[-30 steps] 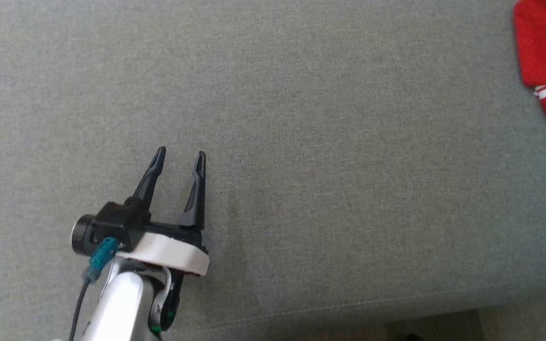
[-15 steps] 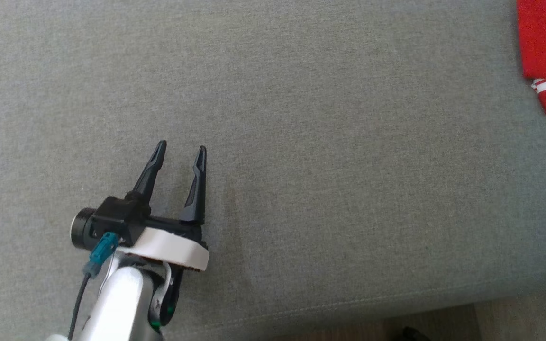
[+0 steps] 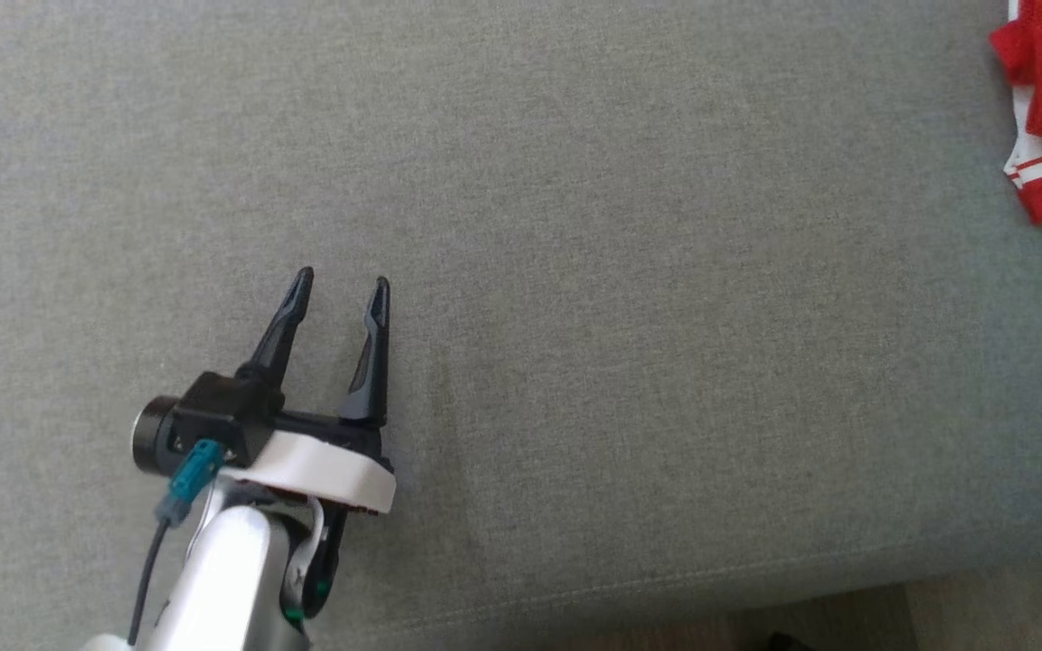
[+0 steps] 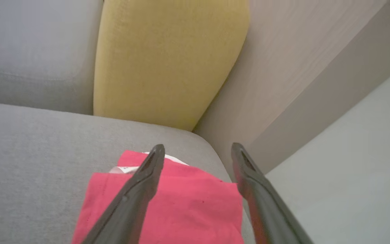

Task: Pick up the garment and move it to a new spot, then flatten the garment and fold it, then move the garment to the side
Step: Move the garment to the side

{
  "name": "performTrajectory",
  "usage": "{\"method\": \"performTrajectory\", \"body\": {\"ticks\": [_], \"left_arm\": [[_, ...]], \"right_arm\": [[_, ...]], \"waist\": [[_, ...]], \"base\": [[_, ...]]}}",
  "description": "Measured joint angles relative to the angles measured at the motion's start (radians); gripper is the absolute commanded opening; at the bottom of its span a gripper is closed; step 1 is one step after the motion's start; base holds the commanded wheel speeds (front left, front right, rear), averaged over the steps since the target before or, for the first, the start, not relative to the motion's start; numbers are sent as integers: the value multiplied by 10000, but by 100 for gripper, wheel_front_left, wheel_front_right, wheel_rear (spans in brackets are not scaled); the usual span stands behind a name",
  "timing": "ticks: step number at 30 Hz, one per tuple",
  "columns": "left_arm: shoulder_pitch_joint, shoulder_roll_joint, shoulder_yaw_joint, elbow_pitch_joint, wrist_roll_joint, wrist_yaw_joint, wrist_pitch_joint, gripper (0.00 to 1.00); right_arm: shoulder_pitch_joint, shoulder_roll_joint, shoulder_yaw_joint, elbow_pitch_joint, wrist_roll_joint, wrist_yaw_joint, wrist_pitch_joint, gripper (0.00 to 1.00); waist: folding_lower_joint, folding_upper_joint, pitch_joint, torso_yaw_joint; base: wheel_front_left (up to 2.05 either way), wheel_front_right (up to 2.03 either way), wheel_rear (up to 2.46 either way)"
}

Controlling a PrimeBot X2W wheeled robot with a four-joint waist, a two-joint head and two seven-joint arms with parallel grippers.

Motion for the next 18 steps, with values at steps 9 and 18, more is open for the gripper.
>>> {"method": "performTrajectory", "body": {"ticks": [9, 18], "left_arm": [[-103, -12, 309, -15, -165, 389, 0, 100], [29, -36, 546, 125, -694, 1009, -21, 100]], "right_arm": [[611, 972, 460, -512, 1093, 0, -886, 100], [2412, 2360, 1114, -1501, 2102, 0, -1843, 100]], "waist": [[0, 0, -637, 111], [-1, 0, -1741, 352]], "base": [[0, 0, 0], [0, 0, 0]]}}
